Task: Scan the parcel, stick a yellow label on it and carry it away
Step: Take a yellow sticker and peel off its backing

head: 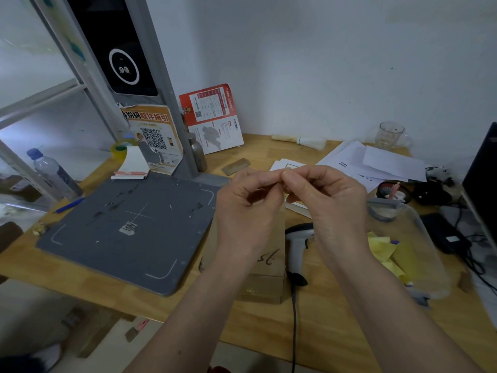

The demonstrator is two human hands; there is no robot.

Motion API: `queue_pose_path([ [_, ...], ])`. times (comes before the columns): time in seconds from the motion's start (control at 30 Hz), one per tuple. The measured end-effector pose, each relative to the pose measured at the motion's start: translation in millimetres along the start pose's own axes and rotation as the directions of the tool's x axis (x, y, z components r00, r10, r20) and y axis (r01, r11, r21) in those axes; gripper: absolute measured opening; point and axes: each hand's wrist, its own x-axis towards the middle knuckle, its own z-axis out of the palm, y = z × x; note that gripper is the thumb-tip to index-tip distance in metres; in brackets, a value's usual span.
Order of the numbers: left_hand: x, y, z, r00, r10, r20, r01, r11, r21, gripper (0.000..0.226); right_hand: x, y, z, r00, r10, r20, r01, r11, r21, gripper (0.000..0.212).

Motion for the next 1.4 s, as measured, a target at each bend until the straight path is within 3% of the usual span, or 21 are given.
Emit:
queue_pose_path([
  [0.43,1.2,1.6,-1.9,0.993,-0.110,0.047,0.115,0.988,-0.100,0.024,4.2,4.5,-1.4,0.999,0.015,0.034,-0.015,1.000,0.021,0.013],
  [1.1,2.1,3.7,-2.4,0.994,-0.097,0.055,0.102,0.991,-0.090,0.027,3.2,1.8,0.6,1.000,-0.004,0.023,0.004,1.000,-0.011,0.008],
  [1.4,2.9,1.3,-6.1,0.987,-0.153,0.047,0.159,0.973,-0.168,0.021,2.3,1.5,4.9,0.999,-0.002,0.033,0.003,1.000,-0.008,0.014],
])
